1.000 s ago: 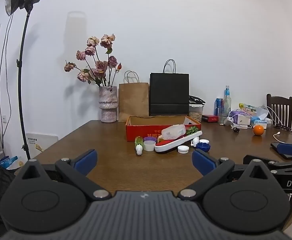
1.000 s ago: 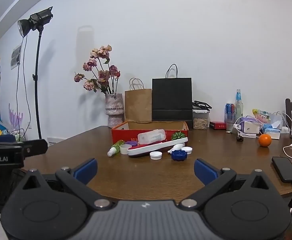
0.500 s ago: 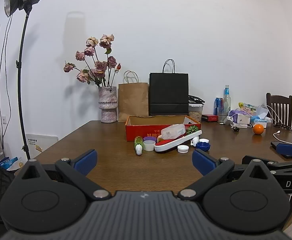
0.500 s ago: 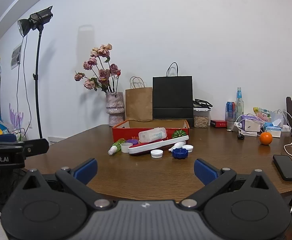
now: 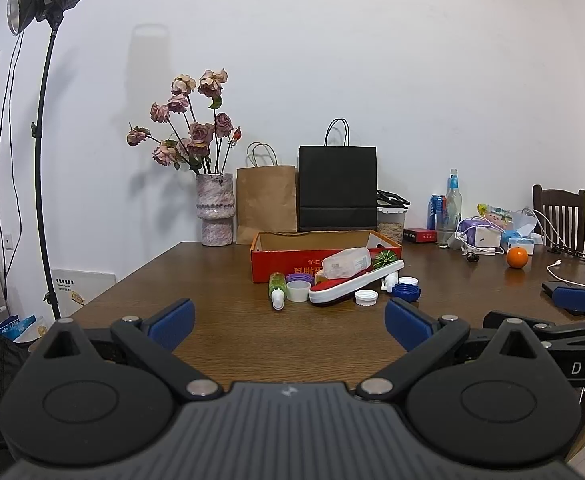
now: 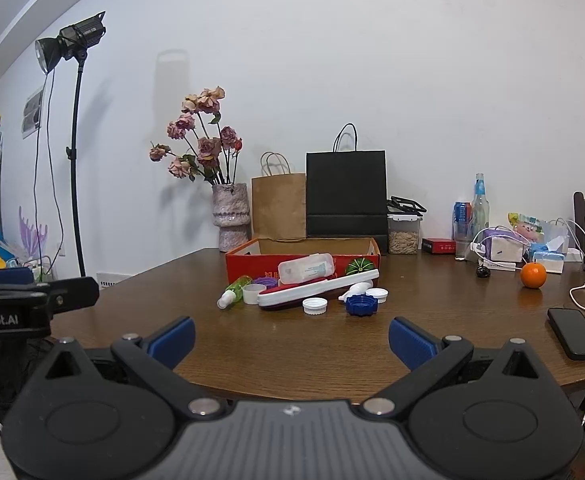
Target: Organize rigid objects
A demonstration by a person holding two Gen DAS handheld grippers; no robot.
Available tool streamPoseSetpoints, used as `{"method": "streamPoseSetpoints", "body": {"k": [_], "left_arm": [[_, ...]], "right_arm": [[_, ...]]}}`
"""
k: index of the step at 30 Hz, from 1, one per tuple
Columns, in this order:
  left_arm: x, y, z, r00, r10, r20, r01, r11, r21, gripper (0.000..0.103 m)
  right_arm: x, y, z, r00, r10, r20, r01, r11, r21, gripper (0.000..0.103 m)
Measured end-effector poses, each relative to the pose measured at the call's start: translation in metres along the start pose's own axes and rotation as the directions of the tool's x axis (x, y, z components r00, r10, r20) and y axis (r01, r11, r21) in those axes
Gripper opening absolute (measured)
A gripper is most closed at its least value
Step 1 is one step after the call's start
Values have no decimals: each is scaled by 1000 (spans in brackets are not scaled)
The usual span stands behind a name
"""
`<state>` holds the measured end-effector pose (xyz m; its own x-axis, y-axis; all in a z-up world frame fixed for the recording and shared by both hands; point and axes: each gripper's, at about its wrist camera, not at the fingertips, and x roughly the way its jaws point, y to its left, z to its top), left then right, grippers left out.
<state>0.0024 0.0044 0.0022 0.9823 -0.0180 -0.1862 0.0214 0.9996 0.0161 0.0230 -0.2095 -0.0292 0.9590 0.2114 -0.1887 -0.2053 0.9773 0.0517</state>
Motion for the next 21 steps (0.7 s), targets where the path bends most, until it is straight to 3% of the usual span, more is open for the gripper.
{"method": "streamPoseSetpoints", "body": {"k": [21], "left_arm": [[-1,1,0,1000,0,3,0,1000,2,103]], "right_arm": [[-2,-6,2,1000,-21,16,21,1000,-6,103]]}}
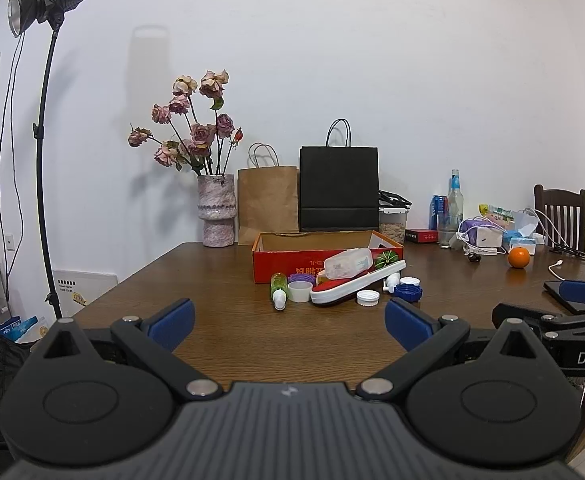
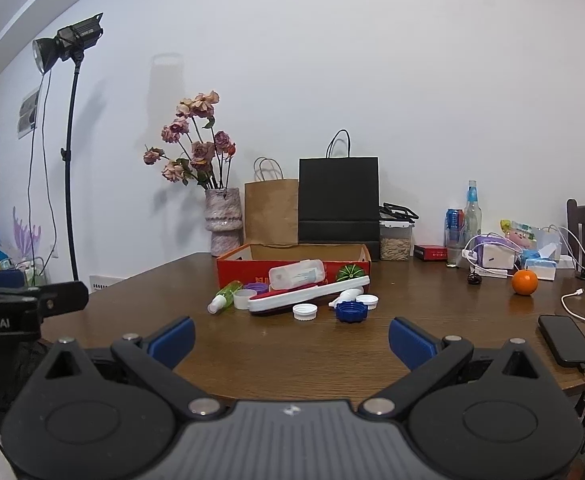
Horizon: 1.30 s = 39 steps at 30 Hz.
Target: Organize rigid objects
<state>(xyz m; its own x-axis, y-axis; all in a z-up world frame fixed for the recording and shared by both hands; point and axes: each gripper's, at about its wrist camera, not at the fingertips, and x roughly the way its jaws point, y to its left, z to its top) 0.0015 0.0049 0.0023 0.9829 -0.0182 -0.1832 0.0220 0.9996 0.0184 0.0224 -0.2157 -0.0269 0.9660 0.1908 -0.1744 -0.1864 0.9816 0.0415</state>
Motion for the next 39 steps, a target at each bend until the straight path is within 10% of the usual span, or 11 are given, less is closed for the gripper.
{"method": "streamPoseSetpoints", "body": {"k": [39], "left_arm": [[7,-2,-4,1000,12,-13,-12,1000,19,103]], "right_arm": [[3,-3,1,1000,-9,-15,9,1000,5,103]]}}
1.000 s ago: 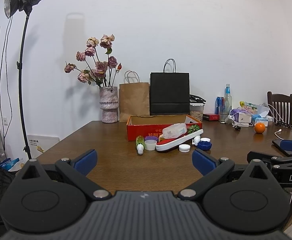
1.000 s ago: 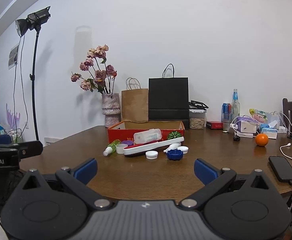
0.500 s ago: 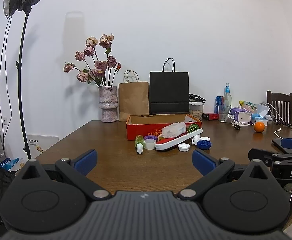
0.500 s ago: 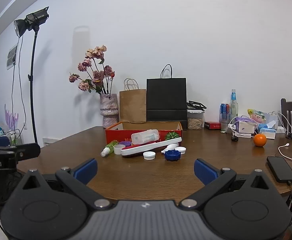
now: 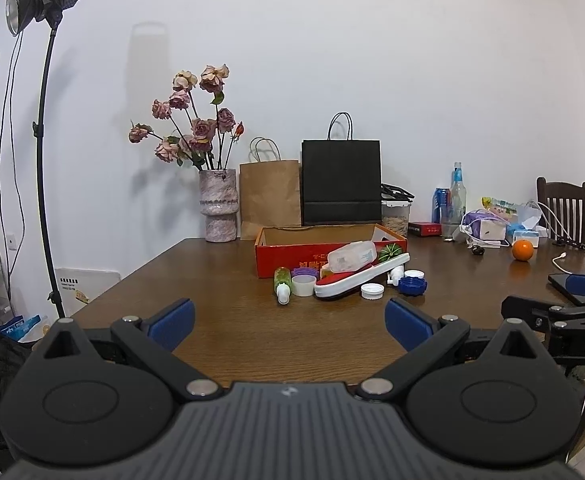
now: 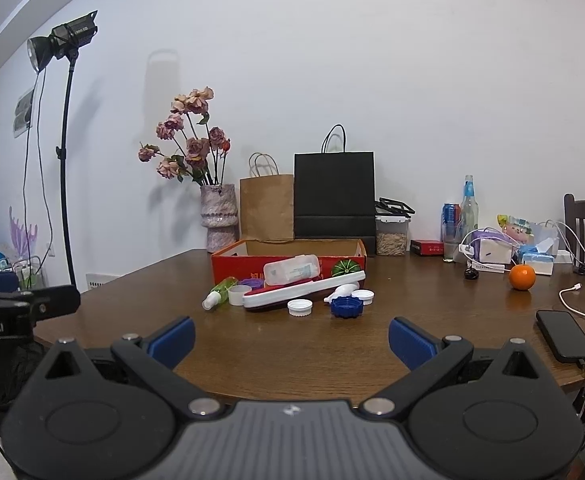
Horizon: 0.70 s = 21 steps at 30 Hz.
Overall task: Organize rigid objects
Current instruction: 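Grasp the green spray bottle with the left tool while the right tool grasps the blue cap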
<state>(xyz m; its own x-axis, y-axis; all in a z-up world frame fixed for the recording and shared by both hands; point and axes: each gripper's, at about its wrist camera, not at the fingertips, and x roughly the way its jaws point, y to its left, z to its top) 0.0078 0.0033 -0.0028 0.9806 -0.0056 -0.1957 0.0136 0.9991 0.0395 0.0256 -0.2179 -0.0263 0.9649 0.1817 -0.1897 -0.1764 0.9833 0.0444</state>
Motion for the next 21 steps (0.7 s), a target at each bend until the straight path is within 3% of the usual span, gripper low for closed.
{"method": "streamPoseSetpoints", "body": {"k": [10,21], "left_arm": [[31,10,-1,999,25,-35,-25,1000,-9,103],[94,10,8,997,21,-71,-24,999,-32,103]], "right_arm": [[30,-8,-2,999,-20,-30,19,1000,-10,103],[87,-32,4,997,-20,-75,22,999,28,103]]}}
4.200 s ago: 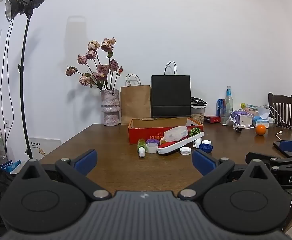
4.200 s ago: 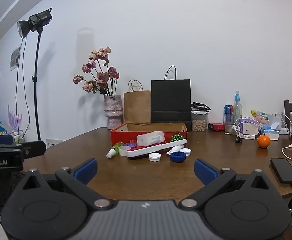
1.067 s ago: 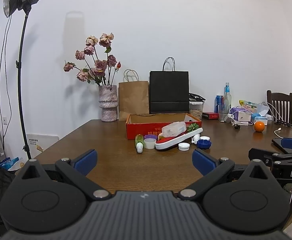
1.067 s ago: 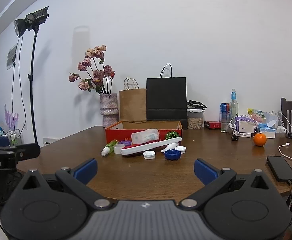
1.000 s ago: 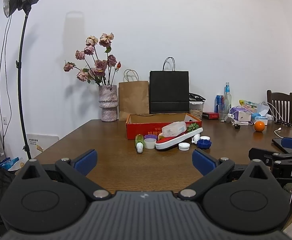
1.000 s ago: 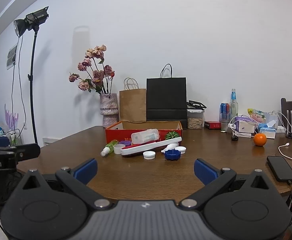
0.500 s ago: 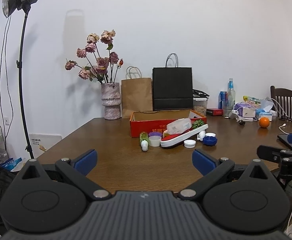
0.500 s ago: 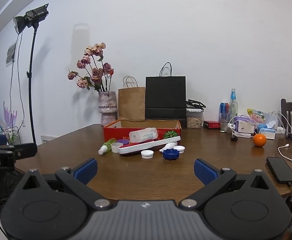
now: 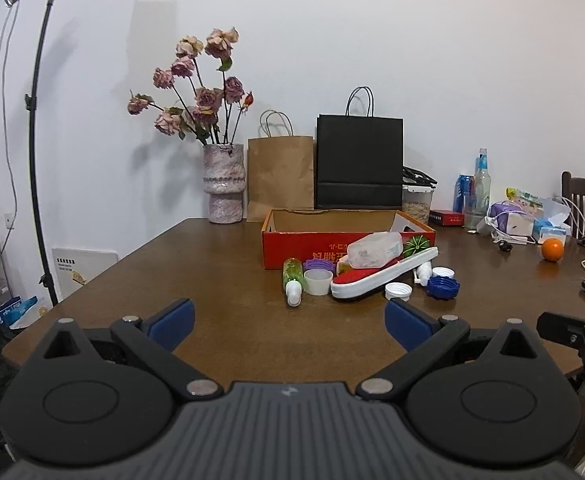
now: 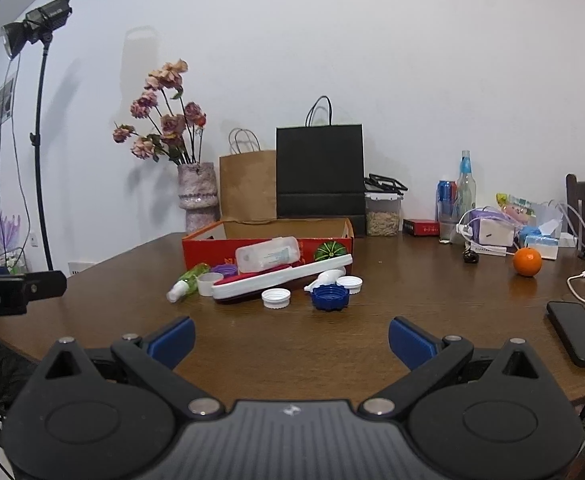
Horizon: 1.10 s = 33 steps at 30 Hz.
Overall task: Organize rigid objects
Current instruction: 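Grasp the green spray bottle with the left tool while the right tool grasps the blue cap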
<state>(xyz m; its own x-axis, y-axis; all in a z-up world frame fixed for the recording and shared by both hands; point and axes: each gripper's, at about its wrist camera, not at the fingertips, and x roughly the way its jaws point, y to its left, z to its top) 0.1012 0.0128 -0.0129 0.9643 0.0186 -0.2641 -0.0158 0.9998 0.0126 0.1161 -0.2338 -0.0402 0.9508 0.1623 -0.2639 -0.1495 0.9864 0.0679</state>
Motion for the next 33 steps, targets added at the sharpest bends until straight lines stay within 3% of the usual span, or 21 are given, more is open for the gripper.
{"method": "streamPoseSetpoints", "body": {"k": [5,10,14,18,22,26,33], "left_arm": [[44,6,2,998,-47,-50,44,998,-53,103],[90,10,7,991,-90,-99,86,995,-46,103],[135,11,19,984,-59,-169,55,998,-25,103],[177,14,27,979,-82,-186,83,997,-3,103],[224,14,29,965,-107,-239,113,993,14,102],[259,17,26,948,-121,-295,127,992,4,95],[297,33,18,899,-164,-407,151,986,-65,69]], "right_arm": [[41,-16,9,1000,7,-21,-6,1000,23,103],[97,-22,21,994,-11,-106,11,1000,-1,103],[137,-26,27,994,9,-109,-13,999,-34,103],[176,-30,33,982,-21,-188,6,996,-84,103],[209,-48,36,971,12,-239,-18,1000,-24,100],[239,-53,36,958,-11,-287,-3,999,-48,81],[270,-55,31,943,-2,-333,-23,997,-70,71]]}}
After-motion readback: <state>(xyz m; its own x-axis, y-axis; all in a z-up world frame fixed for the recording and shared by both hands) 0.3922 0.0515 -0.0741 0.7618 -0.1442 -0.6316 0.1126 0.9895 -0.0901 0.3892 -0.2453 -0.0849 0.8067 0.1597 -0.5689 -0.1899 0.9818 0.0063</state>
